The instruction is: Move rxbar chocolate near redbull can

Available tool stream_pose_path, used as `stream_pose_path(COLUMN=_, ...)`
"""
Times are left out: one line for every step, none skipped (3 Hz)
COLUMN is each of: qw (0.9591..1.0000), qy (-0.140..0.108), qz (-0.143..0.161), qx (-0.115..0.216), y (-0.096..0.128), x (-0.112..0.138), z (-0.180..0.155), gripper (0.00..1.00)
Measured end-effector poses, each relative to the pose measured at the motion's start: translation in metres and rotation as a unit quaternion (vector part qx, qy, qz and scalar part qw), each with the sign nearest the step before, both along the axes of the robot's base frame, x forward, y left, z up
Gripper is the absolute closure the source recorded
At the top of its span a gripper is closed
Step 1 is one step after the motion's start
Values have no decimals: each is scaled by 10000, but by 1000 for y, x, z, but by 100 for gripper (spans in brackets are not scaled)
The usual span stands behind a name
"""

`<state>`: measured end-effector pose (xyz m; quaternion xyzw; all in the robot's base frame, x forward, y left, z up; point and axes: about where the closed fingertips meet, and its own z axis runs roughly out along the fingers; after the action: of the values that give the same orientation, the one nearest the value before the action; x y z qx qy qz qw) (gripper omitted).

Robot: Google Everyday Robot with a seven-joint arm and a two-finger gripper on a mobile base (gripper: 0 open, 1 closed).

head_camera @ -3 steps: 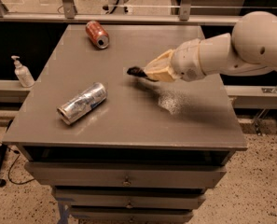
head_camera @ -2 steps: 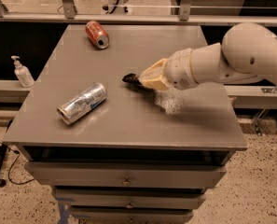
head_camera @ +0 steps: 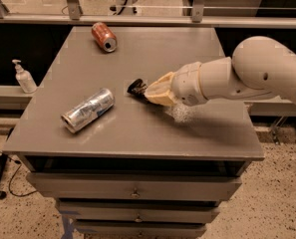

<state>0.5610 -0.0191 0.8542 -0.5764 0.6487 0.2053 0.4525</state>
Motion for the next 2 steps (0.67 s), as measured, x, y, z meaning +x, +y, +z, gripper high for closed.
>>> stream_pose_path(qw=10000, qy=51, qz=2, qx=38, y=3, x=-15, z=1, gripper=100)
stream_pose_path(qw=9999, qy=128, qz=13, qx=41, y=7, x=-22, z=0, gripper=82)
